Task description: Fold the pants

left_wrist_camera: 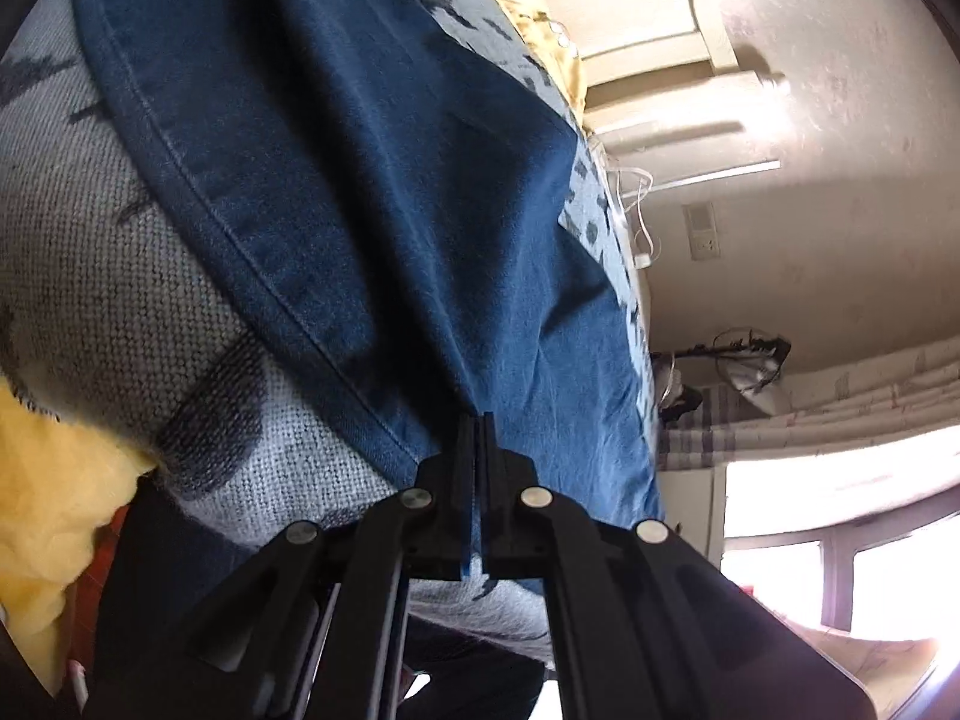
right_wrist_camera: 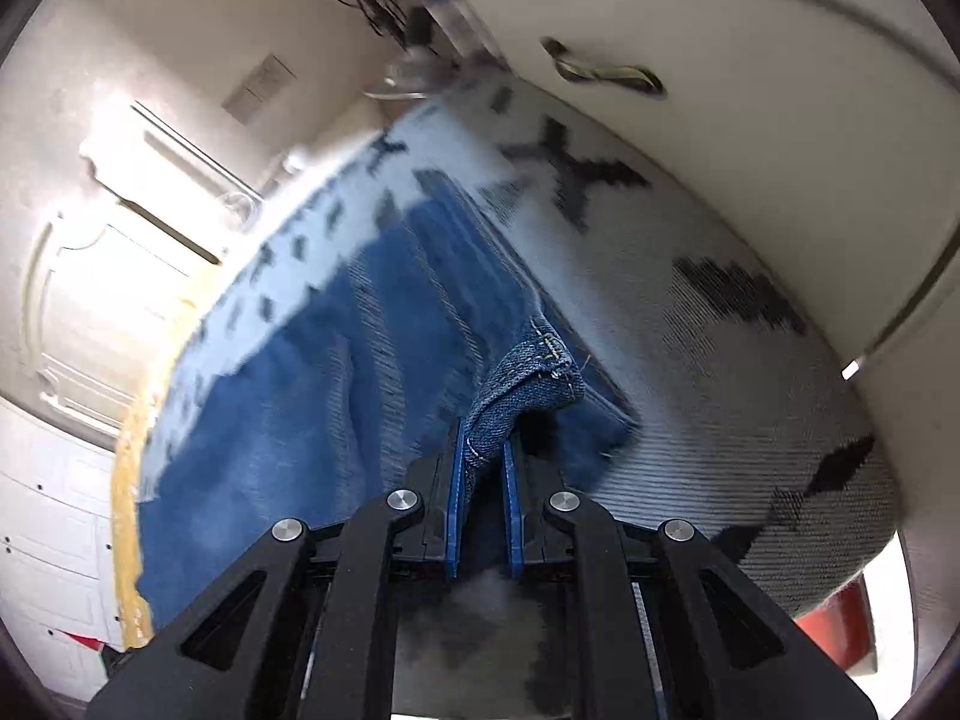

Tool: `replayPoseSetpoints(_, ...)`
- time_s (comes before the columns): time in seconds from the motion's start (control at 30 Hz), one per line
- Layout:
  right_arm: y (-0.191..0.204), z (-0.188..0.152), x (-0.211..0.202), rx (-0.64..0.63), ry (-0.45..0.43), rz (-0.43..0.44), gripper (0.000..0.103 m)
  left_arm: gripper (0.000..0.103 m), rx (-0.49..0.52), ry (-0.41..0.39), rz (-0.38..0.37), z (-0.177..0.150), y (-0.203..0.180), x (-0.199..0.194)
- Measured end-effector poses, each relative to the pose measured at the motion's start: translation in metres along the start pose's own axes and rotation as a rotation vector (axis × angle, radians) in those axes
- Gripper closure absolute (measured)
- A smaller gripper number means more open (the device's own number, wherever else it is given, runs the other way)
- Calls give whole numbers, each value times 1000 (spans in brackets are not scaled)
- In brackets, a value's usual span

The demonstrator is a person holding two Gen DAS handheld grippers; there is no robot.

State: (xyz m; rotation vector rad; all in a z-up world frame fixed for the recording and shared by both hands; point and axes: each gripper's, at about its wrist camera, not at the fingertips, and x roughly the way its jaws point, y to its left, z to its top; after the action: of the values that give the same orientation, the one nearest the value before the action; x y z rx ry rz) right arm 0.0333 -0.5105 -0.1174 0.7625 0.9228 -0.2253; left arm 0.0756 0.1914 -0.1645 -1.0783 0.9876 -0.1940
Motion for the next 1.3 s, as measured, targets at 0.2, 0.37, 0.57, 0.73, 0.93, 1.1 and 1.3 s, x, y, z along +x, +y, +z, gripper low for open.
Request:
replayPoseSetpoints(0.2,1,-14,16,-70,11,-90,91,74,-77,-139,-53,37,28,-39)
replayPoseSetpoints(0.37,7,-18,18,-114,3,-135,91,72,-175,-327,-44,129,85,-84)
replayPoseSetpoints(0.57,9,-17,20,-123,14,-146,91,59,-217,-331,2,207,121,-84)
replayPoseSetpoints(0.73,11,-17,20,-119,21,-156,91,100,-169,-282,57,245,113,-72)
replayPoseSetpoints(0.93,14,-12,20,-123,35,-163,91,101,-25,-316,102,245,37,-122)
replayPoseSetpoints(1.1,20,-1,1,-145,10,-118,92,101,-35,-363,148,196,53,-159)
replayPoseSetpoints(1.3,22,2,4,-181,33,-138,92,100,-234,-265,100,169,162,-140)
